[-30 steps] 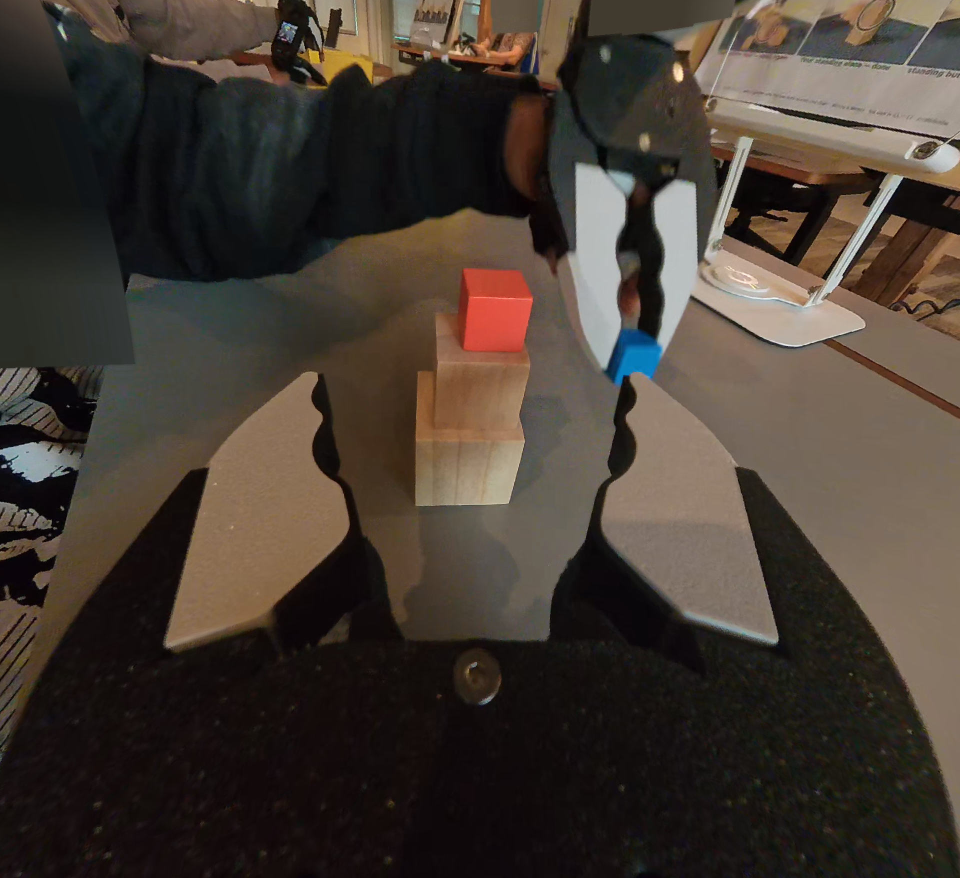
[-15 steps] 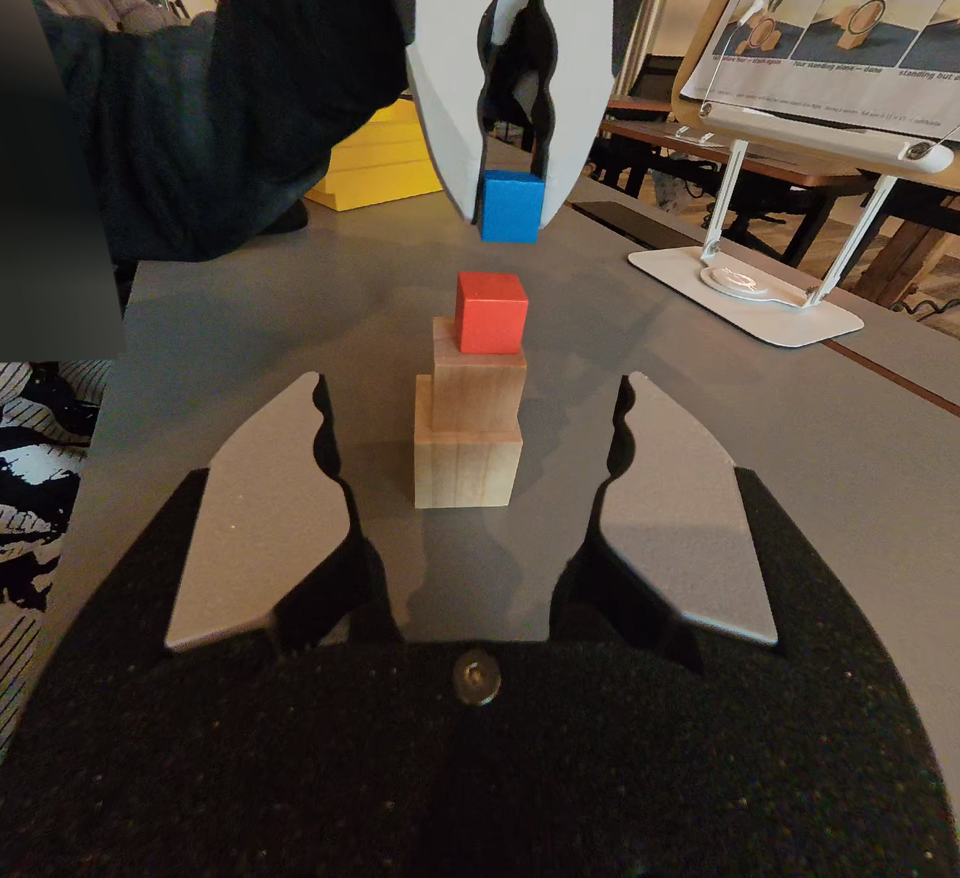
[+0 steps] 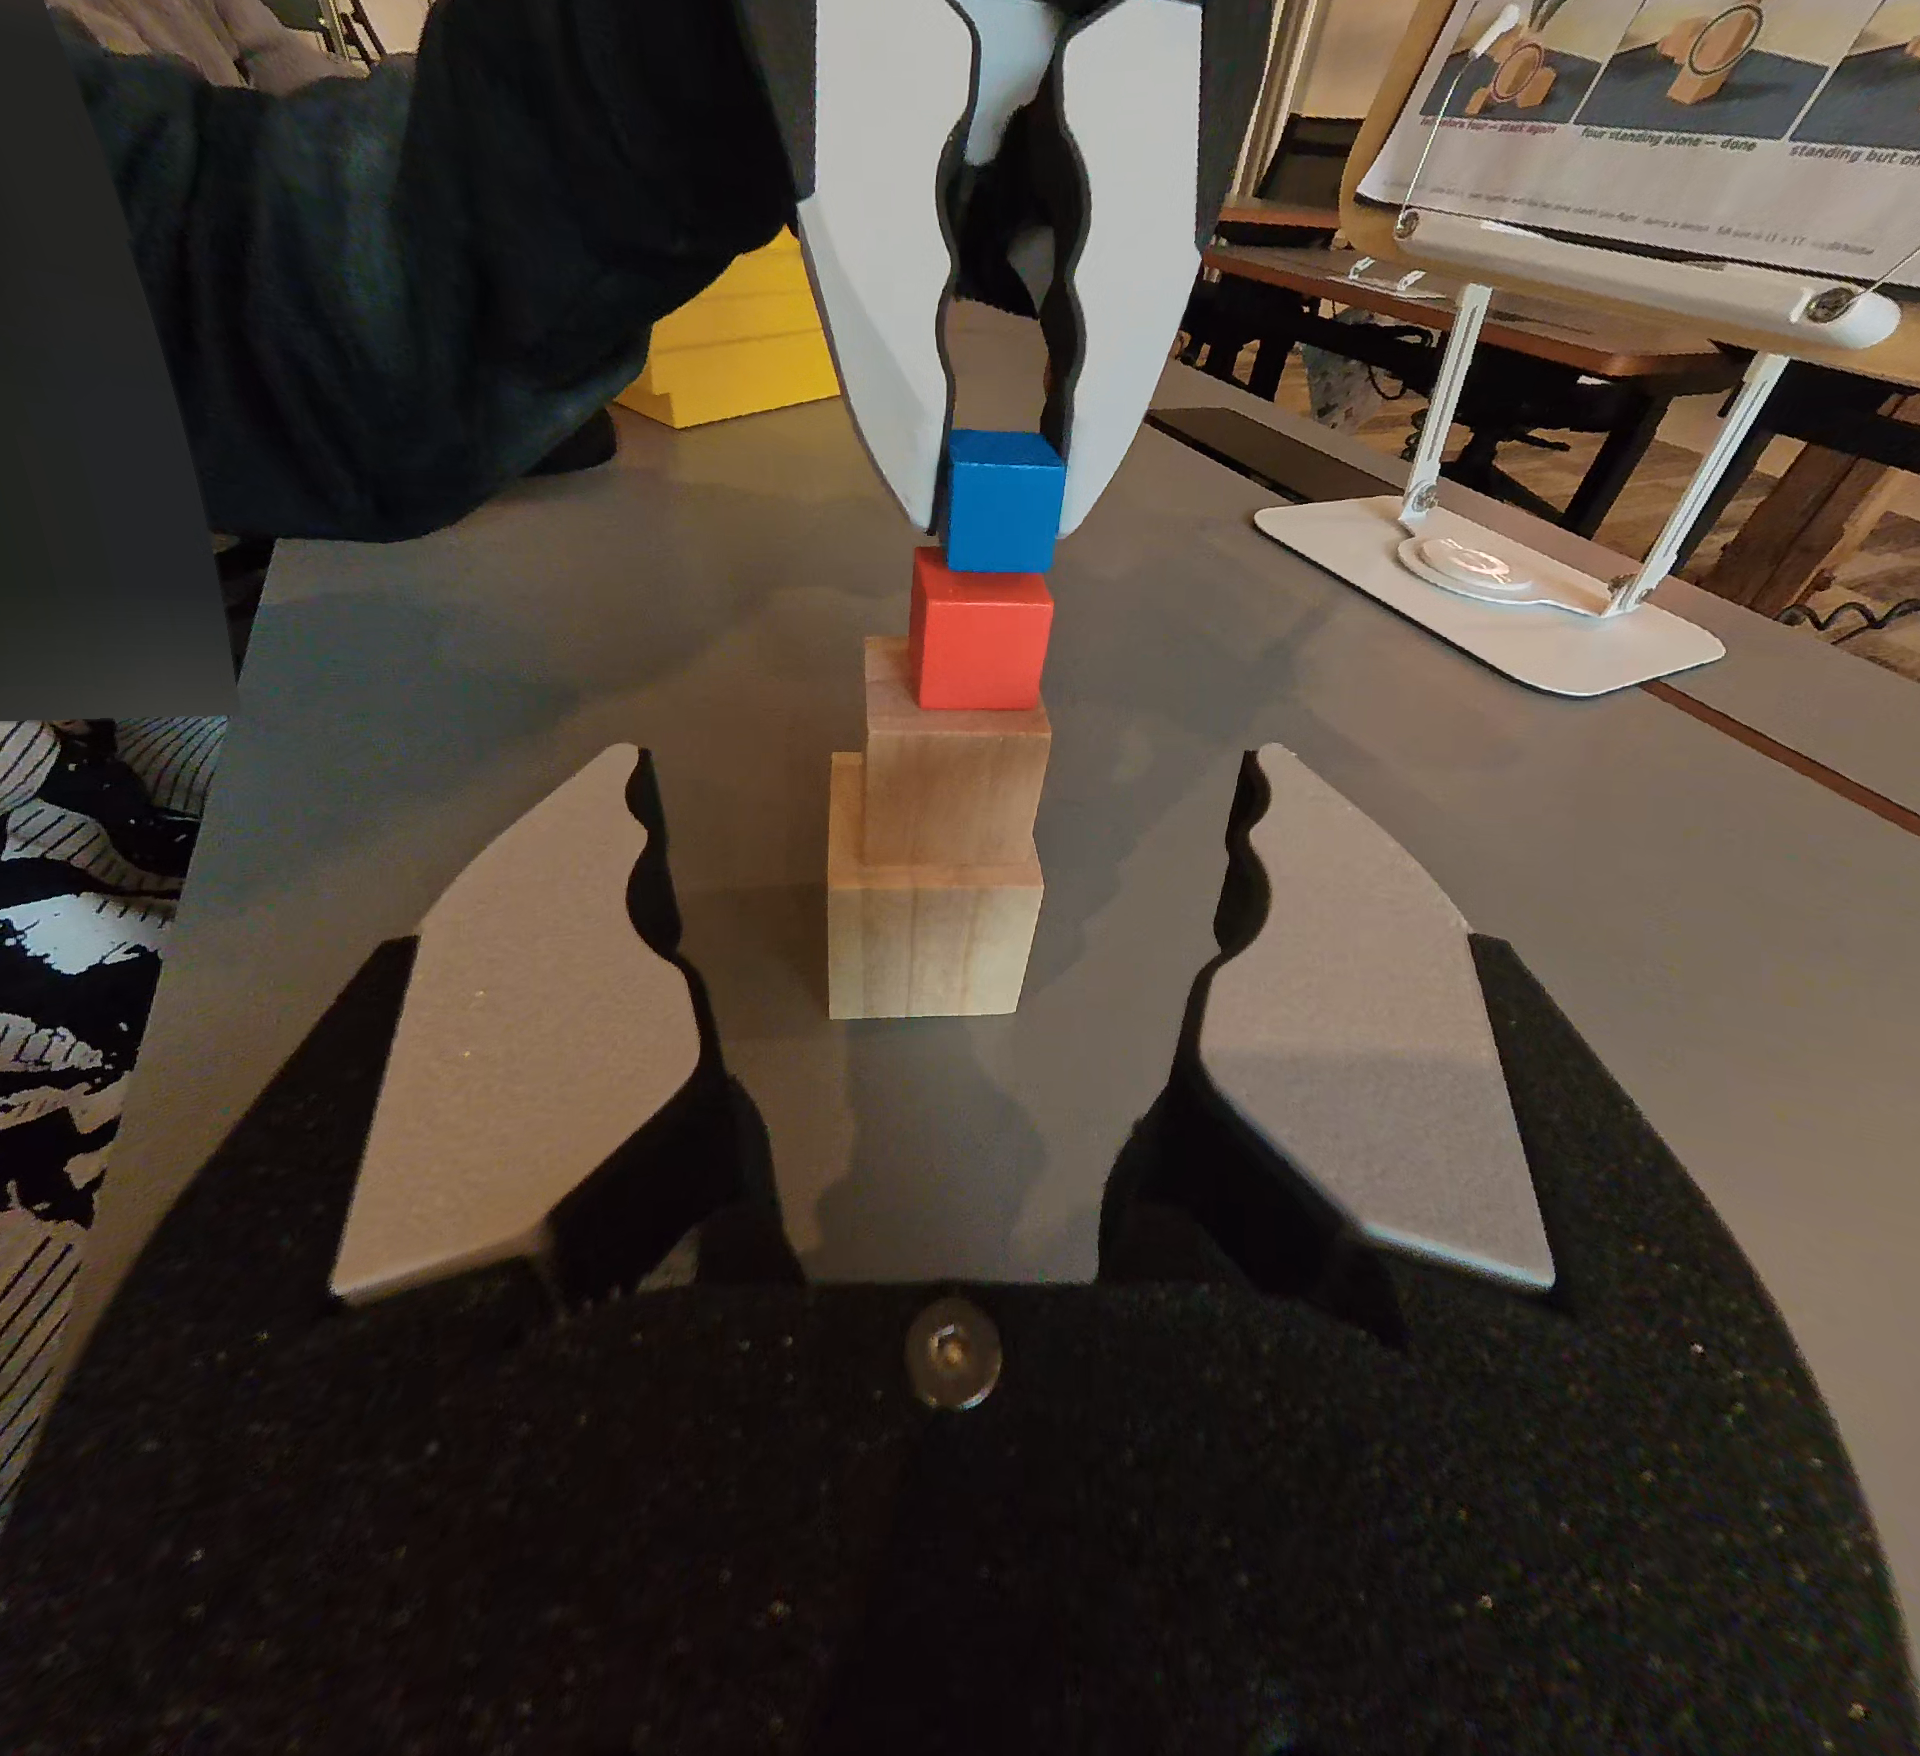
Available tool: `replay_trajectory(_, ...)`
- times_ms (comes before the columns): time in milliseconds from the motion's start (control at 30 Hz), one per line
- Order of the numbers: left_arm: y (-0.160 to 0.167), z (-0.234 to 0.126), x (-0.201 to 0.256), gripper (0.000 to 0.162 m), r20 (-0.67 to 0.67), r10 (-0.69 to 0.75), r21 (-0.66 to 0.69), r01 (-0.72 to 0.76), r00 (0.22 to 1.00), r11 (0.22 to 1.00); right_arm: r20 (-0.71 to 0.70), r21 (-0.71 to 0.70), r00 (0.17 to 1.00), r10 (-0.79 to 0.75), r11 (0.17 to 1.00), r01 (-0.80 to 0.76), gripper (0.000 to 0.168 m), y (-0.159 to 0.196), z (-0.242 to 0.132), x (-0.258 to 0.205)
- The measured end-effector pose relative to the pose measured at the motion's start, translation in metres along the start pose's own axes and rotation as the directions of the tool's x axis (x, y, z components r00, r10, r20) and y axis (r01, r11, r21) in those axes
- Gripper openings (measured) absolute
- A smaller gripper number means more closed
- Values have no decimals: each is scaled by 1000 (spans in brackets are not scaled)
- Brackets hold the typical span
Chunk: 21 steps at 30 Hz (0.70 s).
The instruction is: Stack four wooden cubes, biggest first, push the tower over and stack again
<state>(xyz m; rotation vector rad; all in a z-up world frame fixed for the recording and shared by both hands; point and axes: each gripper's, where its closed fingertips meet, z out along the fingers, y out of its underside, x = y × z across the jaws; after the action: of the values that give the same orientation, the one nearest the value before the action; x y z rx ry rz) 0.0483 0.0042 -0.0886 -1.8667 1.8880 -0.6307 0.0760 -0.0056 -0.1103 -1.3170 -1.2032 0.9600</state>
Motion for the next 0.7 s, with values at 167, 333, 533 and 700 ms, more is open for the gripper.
replay_trajectory(167,0,1,0,21,0,10,0,-10,1000,1000,0,-1,1000,1,1000,-1,103,0,0,0)
replay_trajectory(333,1,3,-1,22,-4,9,-1,-9,1000,1000,0,0,1000,1,1000,-1,103,0,0,0)
replay_trajectory(533,2,4,-1,22,3,-2,-4,2,1000,1000,0,-1,1000,1,1000,-1,103,0,0,0)
replay_trajectory(700,2,4,-2,30,6,-7,-8,7,1000,1000,0,-1,1000,2,1000,-2,102,0,0,0)
